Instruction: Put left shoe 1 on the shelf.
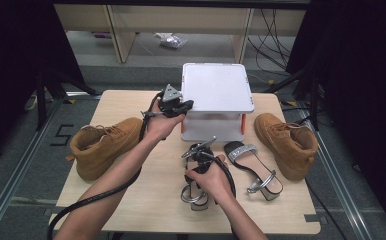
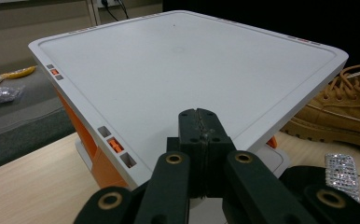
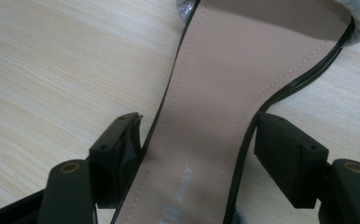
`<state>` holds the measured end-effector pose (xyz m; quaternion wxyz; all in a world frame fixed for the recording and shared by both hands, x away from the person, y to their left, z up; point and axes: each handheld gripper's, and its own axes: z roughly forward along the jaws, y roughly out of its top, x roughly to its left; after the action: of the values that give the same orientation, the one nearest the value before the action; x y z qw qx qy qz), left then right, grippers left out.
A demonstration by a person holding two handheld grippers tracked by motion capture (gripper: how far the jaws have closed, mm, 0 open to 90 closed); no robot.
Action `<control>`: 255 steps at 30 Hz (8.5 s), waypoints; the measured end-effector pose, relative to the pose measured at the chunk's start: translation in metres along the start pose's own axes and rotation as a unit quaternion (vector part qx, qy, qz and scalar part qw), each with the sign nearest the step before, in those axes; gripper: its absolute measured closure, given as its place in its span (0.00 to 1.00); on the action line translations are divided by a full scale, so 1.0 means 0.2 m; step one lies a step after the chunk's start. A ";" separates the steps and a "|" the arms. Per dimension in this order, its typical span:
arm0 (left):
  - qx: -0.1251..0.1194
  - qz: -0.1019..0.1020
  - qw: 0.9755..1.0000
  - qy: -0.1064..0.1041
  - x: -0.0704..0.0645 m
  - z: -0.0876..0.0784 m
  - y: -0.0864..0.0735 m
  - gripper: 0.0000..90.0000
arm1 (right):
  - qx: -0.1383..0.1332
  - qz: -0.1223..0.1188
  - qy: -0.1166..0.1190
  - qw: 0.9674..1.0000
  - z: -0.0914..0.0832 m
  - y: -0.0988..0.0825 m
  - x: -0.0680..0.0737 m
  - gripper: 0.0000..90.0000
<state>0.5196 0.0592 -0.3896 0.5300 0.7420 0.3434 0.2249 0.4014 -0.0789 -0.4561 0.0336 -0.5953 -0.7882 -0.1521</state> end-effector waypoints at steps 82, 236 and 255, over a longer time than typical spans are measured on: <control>0.018 0.011 1.000 0.003 0.00 0.01 0.03 1.00 | -0.035 -0.046 -0.037 0.998 -0.15 0.09 -0.15 0.49; 0.019 0.010 1.000 -0.001 0.00 0.01 0.03 1.00 | -0.083 -0.048 -0.007 0.995 -0.02 -0.08 -0.26 1.00; 0.020 0.011 1.000 -0.001 0.00 0.01 0.03 1.00 | -0.125 -0.034 -0.009 0.992 -0.03 -0.06 -0.26 1.00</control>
<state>0.5236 0.0565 -0.3851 0.5128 0.7566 0.3392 0.2226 0.4049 -0.1323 -0.4652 -0.0537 -0.5688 -0.7833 -0.2450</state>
